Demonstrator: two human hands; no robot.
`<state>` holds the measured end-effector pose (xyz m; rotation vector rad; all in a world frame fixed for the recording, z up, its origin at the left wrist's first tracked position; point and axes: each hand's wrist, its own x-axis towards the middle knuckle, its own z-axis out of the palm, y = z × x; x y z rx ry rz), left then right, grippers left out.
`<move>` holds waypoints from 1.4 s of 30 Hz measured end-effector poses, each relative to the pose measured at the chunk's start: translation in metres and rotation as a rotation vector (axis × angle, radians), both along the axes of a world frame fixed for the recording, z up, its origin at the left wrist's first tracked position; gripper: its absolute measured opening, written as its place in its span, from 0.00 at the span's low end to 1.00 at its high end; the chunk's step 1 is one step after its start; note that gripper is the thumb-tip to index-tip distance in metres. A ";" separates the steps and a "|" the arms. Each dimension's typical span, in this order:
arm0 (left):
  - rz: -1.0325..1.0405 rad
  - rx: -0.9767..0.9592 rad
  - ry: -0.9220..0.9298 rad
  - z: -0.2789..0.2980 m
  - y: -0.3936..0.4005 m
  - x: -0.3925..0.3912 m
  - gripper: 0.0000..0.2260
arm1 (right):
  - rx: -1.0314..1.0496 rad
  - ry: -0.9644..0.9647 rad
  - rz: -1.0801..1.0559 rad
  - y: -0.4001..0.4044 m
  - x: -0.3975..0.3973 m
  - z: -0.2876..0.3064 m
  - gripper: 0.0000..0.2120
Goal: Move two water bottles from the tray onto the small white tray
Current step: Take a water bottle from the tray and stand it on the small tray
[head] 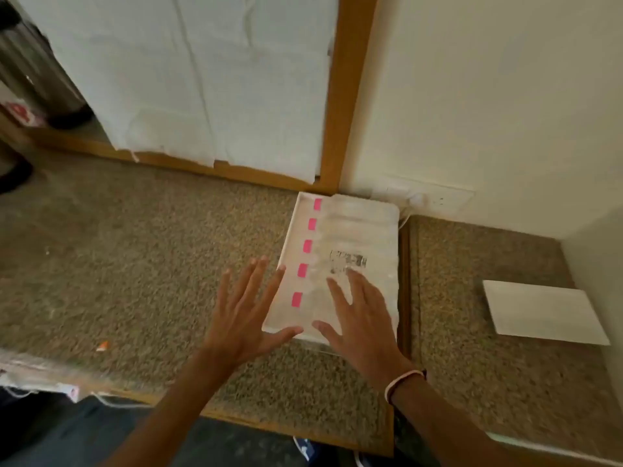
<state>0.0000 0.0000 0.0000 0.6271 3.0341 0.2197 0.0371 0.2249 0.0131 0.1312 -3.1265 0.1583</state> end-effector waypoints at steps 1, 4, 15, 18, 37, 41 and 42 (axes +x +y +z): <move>-0.001 -0.024 -0.042 -0.012 -0.006 0.003 0.46 | 0.021 -0.027 0.047 -0.007 -0.003 -0.008 0.34; 0.004 -0.048 -0.094 -0.042 -0.023 0.009 0.48 | 0.082 -0.046 0.112 -0.027 -0.021 -0.024 0.28; -0.003 0.032 -0.118 -0.079 -0.032 0.000 0.49 | -0.147 0.080 -0.055 -0.027 -0.039 0.026 0.18; -0.009 0.044 -0.100 -0.080 -0.032 0.001 0.49 | -0.447 0.145 -0.189 0.004 -0.019 0.054 0.22; 0.000 0.103 0.026 -0.011 0.072 -0.003 0.54 | -0.851 0.201 -0.144 0.113 0.008 0.108 0.15; -0.036 0.157 0.043 -0.003 0.150 -0.002 0.53 | -0.880 0.218 -0.170 0.174 0.011 0.123 0.14; -0.051 0.163 0.046 -0.003 0.172 -0.001 0.53 | -0.881 0.211 -0.187 0.192 0.012 0.123 0.14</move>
